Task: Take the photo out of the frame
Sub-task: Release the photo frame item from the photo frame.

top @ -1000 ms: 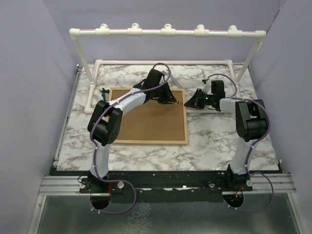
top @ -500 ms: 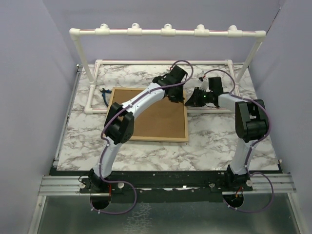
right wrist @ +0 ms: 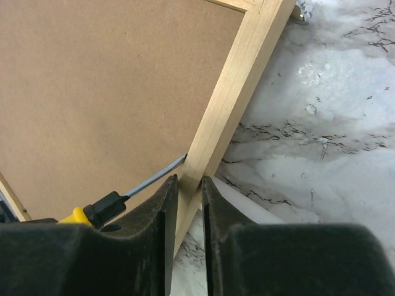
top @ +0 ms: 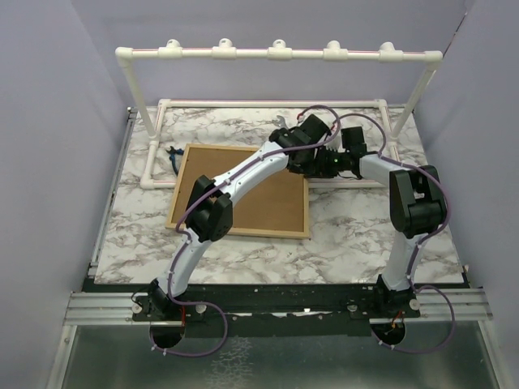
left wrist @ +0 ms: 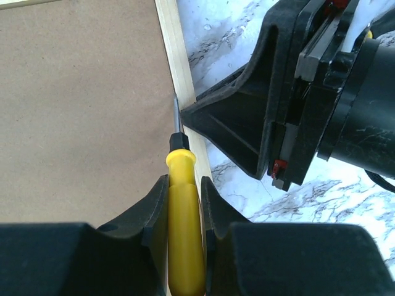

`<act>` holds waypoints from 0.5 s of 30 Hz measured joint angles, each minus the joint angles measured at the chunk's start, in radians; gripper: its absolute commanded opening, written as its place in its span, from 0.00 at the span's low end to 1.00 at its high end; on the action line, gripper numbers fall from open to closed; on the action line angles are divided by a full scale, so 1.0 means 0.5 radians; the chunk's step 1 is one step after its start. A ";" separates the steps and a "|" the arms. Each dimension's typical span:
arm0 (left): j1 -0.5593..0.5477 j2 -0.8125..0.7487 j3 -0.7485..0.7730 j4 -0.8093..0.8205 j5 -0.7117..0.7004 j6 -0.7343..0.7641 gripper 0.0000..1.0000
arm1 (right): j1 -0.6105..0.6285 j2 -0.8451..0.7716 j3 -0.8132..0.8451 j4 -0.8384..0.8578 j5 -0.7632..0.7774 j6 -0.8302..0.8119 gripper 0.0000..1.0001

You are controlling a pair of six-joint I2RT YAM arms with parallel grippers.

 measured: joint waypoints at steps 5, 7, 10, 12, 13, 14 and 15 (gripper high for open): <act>-0.017 -0.007 -0.011 -0.001 -0.053 -0.014 0.00 | 0.047 -0.094 -0.092 0.030 0.069 -0.008 0.48; -0.029 -0.046 -0.067 0.013 -0.068 -0.031 0.00 | 0.072 -0.172 -0.173 0.035 0.127 -0.002 0.51; -0.038 -0.177 -0.246 0.057 -0.040 -0.078 0.00 | 0.098 -0.298 -0.302 0.036 0.195 0.024 0.55; -0.040 -0.301 -0.410 0.120 -0.018 -0.110 0.00 | 0.121 -0.377 -0.372 0.047 0.215 0.046 0.55; -0.038 -0.372 -0.500 0.164 -0.002 -0.124 0.00 | 0.134 -0.420 -0.407 0.053 0.220 0.064 0.55; -0.035 -0.444 -0.593 0.229 0.005 -0.138 0.00 | 0.146 -0.468 -0.447 0.064 0.221 0.079 0.55; -0.031 -0.499 -0.652 0.271 0.011 -0.151 0.00 | 0.161 -0.518 -0.488 0.082 0.223 0.099 0.55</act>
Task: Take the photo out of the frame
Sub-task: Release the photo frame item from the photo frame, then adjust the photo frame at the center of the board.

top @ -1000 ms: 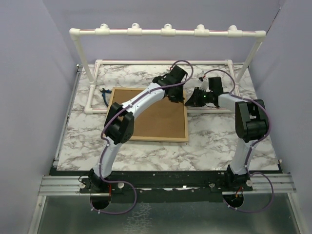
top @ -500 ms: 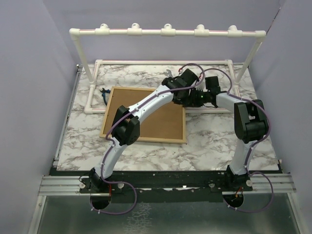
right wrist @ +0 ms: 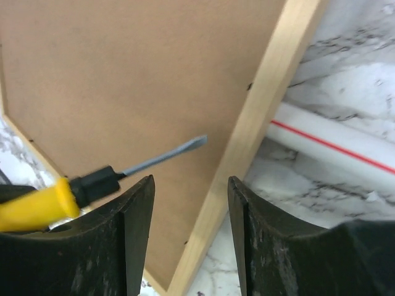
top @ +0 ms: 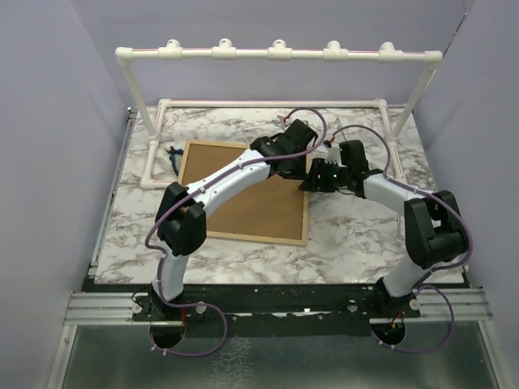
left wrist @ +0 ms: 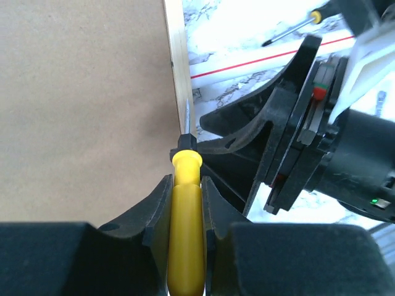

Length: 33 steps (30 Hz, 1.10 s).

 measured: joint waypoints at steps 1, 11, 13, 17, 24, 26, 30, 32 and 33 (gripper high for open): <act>0.008 -0.092 -0.099 0.064 0.015 -0.018 0.00 | 0.015 -0.050 -0.040 0.021 0.003 0.019 0.54; 0.130 -1.047 -0.947 0.451 0.003 -0.133 0.00 | 0.114 -0.300 -0.338 0.108 0.245 0.160 0.43; 0.181 -1.250 -1.101 0.472 -0.024 -0.144 0.00 | 0.114 -0.291 -0.340 0.115 0.304 0.190 0.43; 0.272 -1.558 -1.305 0.492 -0.079 -0.156 0.00 | 0.113 -0.261 -0.337 0.118 0.335 0.206 0.43; 0.352 -1.897 -1.494 0.449 -0.182 -0.157 0.00 | 0.136 -0.144 -0.276 0.117 0.364 0.211 0.39; 0.363 -1.934 -1.520 0.424 -0.204 -0.156 0.00 | 0.148 -0.119 -0.266 0.117 0.370 0.211 0.36; 0.380 -1.959 -1.546 0.388 -0.237 -0.139 0.00 | 0.153 -0.105 -0.256 0.103 0.398 0.210 0.34; 0.384 -1.960 -1.546 0.364 -0.256 -0.127 0.00 | 0.153 -0.098 -0.230 0.075 0.427 0.204 0.30; 0.384 -1.960 -1.546 0.353 -0.262 -0.122 0.00 | 0.153 -0.095 -0.208 0.056 0.452 0.201 0.28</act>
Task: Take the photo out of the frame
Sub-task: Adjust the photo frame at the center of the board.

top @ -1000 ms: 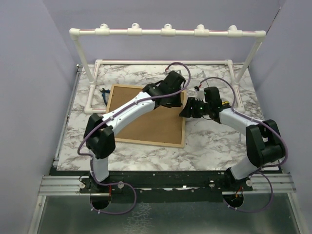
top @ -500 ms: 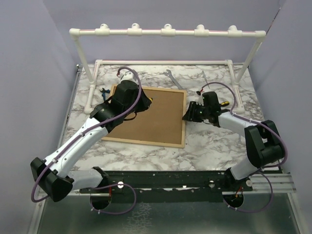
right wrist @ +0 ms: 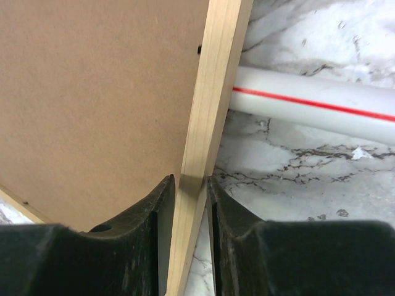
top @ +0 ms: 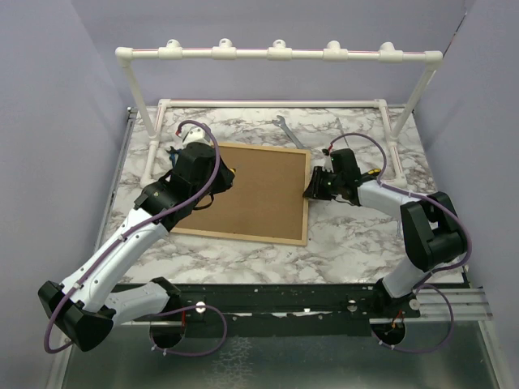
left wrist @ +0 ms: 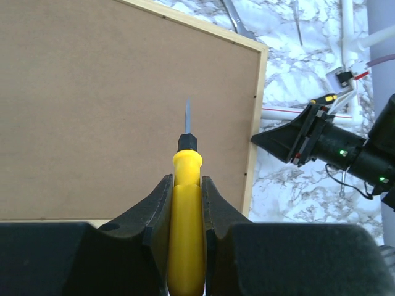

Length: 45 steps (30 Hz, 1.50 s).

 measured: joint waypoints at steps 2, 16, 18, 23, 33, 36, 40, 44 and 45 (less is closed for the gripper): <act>0.007 0.000 0.000 -0.026 -0.020 0.011 0.00 | 0.000 0.002 0.033 -0.023 0.036 -0.016 0.26; 0.055 -0.034 -0.011 -0.056 -0.079 0.041 0.00 | -0.001 -0.021 0.056 -0.108 0.097 -0.114 0.50; 0.056 -0.033 -0.015 -0.056 -0.079 0.040 0.00 | -0.001 -0.022 0.048 -0.093 0.038 -0.108 0.48; 0.056 -0.034 -0.017 -0.056 -0.079 0.040 0.00 | -0.001 0.033 0.048 -0.077 -0.058 -0.093 0.39; 0.066 -0.036 -0.054 -0.057 -0.079 0.040 0.00 | 0.005 0.078 0.084 -0.167 0.051 -0.077 0.19; 0.066 -0.039 -0.059 -0.056 -0.079 0.040 0.00 | -0.042 0.038 0.082 -0.209 0.120 -0.084 0.19; 0.069 -0.039 -0.060 -0.056 -0.078 0.040 0.00 | -0.215 -0.005 0.077 -0.270 0.189 -0.144 0.23; 0.069 -0.039 -0.069 -0.054 -0.072 0.040 0.00 | -0.320 -0.028 0.092 -0.319 0.275 -0.221 0.26; 0.069 -0.039 -0.074 -0.054 -0.066 0.040 0.00 | -0.326 -0.028 0.104 -0.334 0.297 -0.235 0.29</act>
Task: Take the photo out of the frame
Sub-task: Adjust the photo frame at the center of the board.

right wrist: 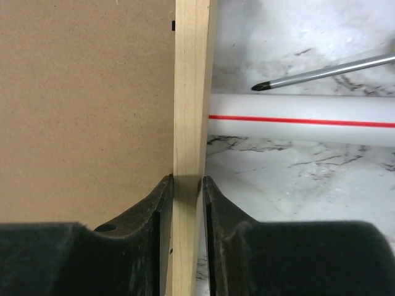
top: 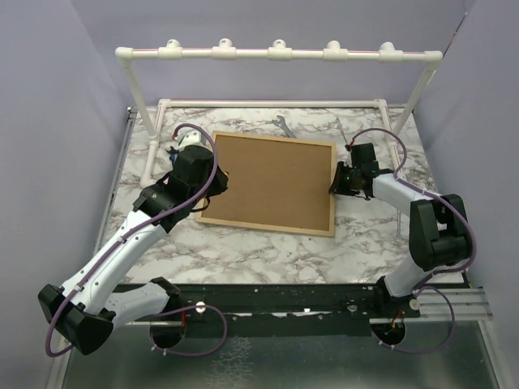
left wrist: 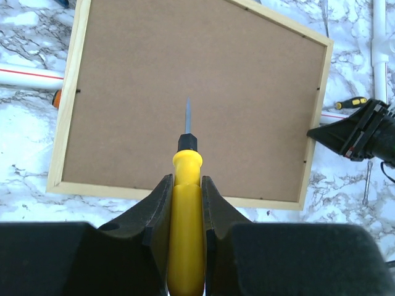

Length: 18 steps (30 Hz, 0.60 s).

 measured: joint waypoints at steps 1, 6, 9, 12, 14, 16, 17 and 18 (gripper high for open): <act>0.000 0.000 -0.004 0.000 0.003 0.001 0.00 | -0.002 0.000 0.013 -0.015 0.031 -0.022 0.34; 0.000 0.007 -0.011 0.002 0.043 0.013 0.00 | -0.012 -0.025 0.031 -0.047 0.185 -0.107 0.60; 0.000 0.014 -0.039 0.019 0.075 0.022 0.00 | -0.021 -0.086 0.031 -0.077 0.248 -0.132 0.65; 0.001 0.029 -0.082 0.040 0.095 0.029 0.00 | -0.021 -0.173 0.037 -0.105 0.260 -0.143 0.67; 0.009 0.037 -0.116 0.053 0.108 0.032 0.00 | -0.020 -0.227 0.040 -0.108 0.245 -0.142 0.68; 0.016 0.044 -0.141 0.060 0.121 0.036 0.00 | -0.001 -0.275 0.040 -0.111 0.230 -0.134 0.66; 0.022 0.046 -0.150 0.060 0.123 0.037 0.00 | 0.021 -0.298 0.040 -0.110 0.231 -0.126 0.64; 0.026 0.047 -0.156 0.060 0.127 0.037 0.00 | 0.055 -0.315 0.040 -0.109 0.229 -0.120 0.62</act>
